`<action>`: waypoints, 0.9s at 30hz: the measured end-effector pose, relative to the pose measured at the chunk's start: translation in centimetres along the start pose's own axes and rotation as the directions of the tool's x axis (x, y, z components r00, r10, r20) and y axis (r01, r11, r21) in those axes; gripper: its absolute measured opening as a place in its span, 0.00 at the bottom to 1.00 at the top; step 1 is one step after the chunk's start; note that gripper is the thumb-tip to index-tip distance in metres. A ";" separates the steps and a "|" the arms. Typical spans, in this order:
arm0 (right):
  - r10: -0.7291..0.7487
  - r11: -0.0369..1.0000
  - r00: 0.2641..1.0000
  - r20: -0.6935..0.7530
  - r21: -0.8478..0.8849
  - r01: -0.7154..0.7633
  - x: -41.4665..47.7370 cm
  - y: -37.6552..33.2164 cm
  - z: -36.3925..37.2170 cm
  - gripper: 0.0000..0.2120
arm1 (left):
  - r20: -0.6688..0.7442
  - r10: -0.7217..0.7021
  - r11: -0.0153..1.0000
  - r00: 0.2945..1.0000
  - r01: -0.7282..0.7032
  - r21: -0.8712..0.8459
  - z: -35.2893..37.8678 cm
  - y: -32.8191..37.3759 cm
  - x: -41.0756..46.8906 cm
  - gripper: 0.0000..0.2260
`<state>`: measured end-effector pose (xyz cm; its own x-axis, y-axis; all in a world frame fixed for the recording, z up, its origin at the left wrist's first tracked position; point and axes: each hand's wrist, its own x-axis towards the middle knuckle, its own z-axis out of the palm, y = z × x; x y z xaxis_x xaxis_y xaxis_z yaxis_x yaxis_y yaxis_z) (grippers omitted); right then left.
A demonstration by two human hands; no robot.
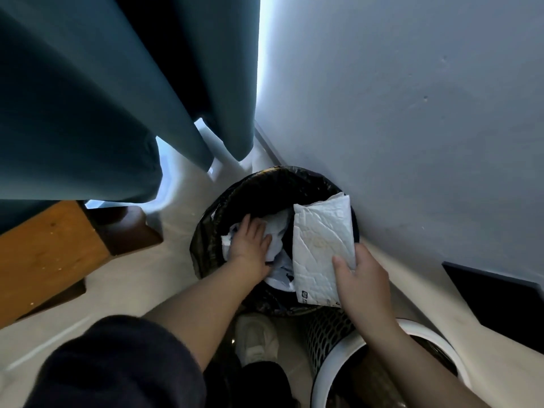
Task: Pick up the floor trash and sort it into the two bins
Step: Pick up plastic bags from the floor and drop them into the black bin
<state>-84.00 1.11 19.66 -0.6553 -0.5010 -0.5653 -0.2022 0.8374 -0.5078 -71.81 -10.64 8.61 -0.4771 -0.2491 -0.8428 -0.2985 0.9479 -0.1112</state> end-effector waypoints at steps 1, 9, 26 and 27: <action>-0.005 1.000 1.000 0.019 0.028 0.004 -0.1 -0.6 0.2 0.03 | -0.044 0.013 1.000 0.999 -0.012 0.013 -0.2 -0.3 -1.4 0.33; 0.212 0.951 0.960 0.181 0.190 -0.245 4.5 -0.9 8.9 0.12 | -0.425 -0.041 0.994 0.904 -0.006 -0.109 3.7 -5.3 -8.9 0.35; -0.146 0.516 0.869 0.473 -0.713 0.475 6.5 3.8 15.2 0.44 | -0.593 -0.030 0.968 0.805 -0.124 -0.218 8.5 -7.0 -7.6 0.34; -0.118 0.487 0.865 0.488 -0.731 0.478 7.4 4.0 16.1 0.43 | -0.618 -0.033 0.968 0.786 -0.128 -0.215 8.7 -6.9 -7.3 0.34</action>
<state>-77.93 -2.73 3.02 -0.1879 -0.6385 -0.7464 -0.9438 0.3278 -0.0429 -59.03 -13.66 10.92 -0.8755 -0.3498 -0.3333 -0.4056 0.9070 0.1134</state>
